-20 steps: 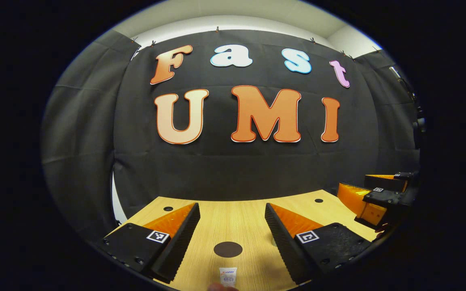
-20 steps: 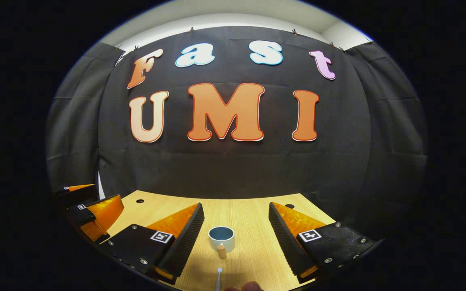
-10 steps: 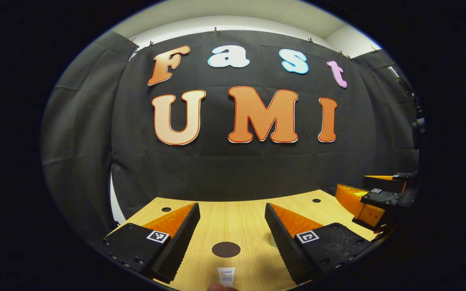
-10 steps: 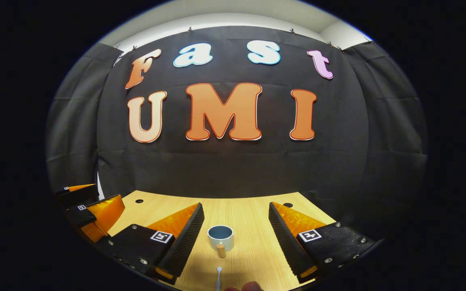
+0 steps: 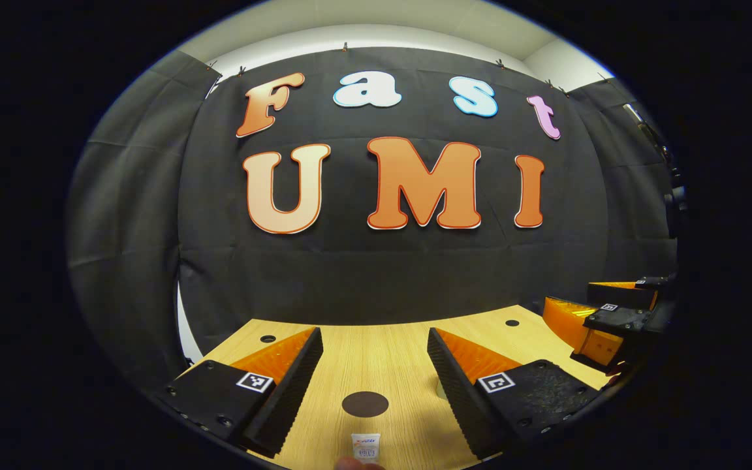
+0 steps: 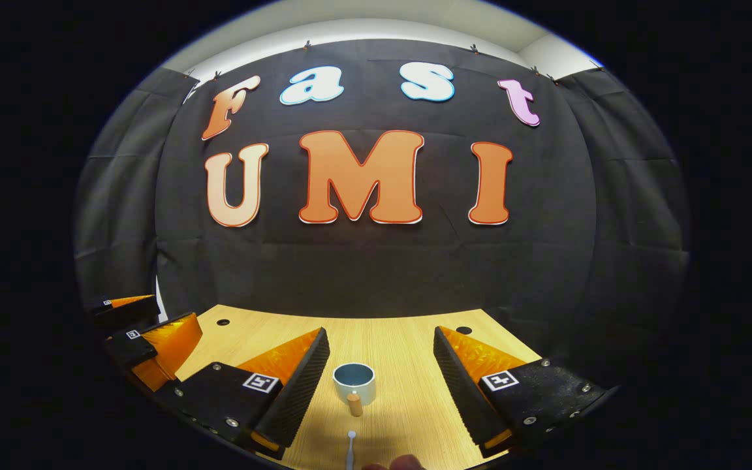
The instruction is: Put the toothbrush and toothpaste on the desktop into the cup, then pick up the cup and place it on the coaster on the desktop.
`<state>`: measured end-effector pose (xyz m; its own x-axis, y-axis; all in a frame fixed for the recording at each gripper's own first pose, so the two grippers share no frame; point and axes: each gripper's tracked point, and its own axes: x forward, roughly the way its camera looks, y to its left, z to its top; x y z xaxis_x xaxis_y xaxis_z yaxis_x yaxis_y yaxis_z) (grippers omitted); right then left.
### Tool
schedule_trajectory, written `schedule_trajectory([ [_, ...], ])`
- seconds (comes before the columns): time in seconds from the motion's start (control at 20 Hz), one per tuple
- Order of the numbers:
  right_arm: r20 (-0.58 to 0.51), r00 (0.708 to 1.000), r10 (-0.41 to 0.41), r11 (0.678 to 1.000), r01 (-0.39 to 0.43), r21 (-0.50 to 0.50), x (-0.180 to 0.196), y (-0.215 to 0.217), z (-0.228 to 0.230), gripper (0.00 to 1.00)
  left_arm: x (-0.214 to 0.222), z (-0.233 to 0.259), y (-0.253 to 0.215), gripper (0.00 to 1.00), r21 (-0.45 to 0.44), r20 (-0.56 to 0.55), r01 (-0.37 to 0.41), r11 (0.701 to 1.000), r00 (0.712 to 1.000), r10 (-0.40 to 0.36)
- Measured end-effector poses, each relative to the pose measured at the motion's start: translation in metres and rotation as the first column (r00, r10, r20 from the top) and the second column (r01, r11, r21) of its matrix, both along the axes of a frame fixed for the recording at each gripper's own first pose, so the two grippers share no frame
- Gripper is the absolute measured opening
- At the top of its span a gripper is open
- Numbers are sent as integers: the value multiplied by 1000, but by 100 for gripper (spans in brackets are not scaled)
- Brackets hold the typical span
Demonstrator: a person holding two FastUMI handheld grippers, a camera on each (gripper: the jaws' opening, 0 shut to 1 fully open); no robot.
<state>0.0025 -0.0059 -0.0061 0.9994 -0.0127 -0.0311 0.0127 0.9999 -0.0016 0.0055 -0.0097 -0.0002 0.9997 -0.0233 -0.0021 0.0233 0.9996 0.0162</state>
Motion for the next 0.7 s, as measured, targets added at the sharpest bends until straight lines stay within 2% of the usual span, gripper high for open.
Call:
schedule_trajectory([
  [0.3, -43, 999, 31, 999, -32, -21, 9, 8, -6, 97, 10, -11, -1, 98, -2, -39, -5, 1000, 999, 5],
  [0.45, -129, 991, 45, 999, -48, -15, 17, 12, -24, 97, 12, -22, 1, 98, 3, -74, -6, 1000, 997, 7],
  [0.6, -271, 961, 57, 998, -59, -1, 20, 15, -61, 97, 13, -39, 5, 98, 13, -115, -6, 1000, 993, 8],
  [0.7, -380, 922, 73, 997, -77, 4, 19, 21, -89, 97, 11, -55, 12, 98, 28, -159, -7, 1000, 987, 11],
])
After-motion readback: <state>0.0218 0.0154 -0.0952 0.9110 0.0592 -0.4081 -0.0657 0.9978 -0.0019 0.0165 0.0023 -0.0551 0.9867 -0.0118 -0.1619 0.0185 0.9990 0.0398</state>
